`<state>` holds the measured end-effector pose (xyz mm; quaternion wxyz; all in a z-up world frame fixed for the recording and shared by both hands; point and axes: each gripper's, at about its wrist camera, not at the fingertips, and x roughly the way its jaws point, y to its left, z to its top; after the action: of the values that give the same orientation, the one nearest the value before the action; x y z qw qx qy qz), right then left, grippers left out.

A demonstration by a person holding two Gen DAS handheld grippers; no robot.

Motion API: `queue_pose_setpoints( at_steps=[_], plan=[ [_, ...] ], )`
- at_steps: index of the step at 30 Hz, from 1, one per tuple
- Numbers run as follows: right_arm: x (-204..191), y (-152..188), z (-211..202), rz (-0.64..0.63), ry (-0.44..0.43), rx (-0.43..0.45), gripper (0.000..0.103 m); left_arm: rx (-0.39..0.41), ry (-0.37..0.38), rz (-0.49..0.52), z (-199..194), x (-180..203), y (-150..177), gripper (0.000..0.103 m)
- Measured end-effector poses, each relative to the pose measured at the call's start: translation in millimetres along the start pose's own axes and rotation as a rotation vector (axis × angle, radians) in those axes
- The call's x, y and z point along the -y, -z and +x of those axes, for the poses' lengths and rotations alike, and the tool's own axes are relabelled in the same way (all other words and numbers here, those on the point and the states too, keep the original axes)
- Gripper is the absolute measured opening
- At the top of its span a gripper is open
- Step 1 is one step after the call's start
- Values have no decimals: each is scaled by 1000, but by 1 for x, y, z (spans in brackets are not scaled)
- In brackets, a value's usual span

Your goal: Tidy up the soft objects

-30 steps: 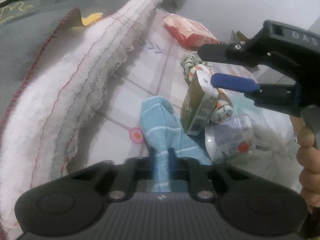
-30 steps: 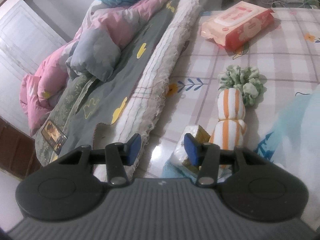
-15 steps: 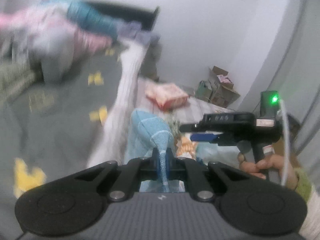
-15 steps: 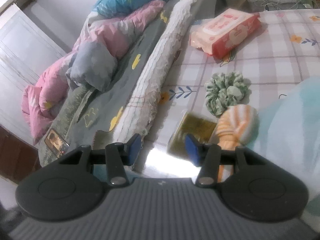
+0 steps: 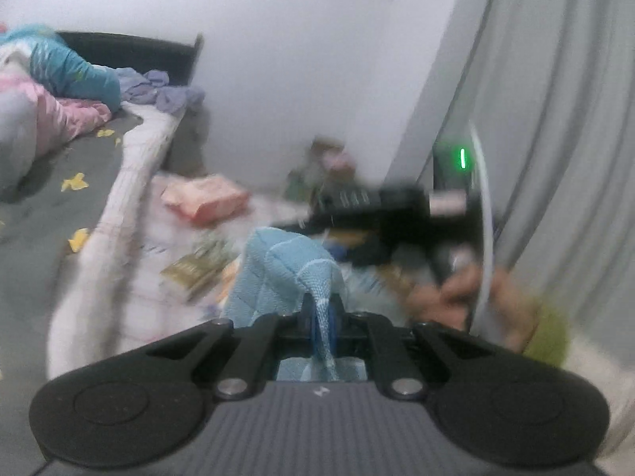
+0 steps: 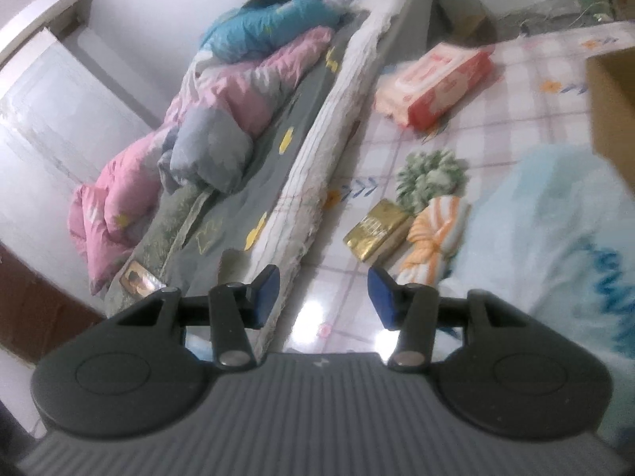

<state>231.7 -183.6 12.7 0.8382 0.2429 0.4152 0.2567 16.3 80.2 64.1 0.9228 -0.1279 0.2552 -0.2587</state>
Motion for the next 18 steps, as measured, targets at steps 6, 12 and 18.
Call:
queue_pose_setpoints(
  at_steps=[6, 12, 18],
  plan=[
    [15, 10, -28, 30, 2, 34, 49, -153, -31, -346, 24, -68, 38, 7],
    [16, 35, -39, 64, -67, -4, 50, -101, -10, -410, 10, -77, 36, 7],
    [5, 42, -69, 65, -118, 63, 49, -28, 146, -319, -3, -29, 9, 7]
  ],
)
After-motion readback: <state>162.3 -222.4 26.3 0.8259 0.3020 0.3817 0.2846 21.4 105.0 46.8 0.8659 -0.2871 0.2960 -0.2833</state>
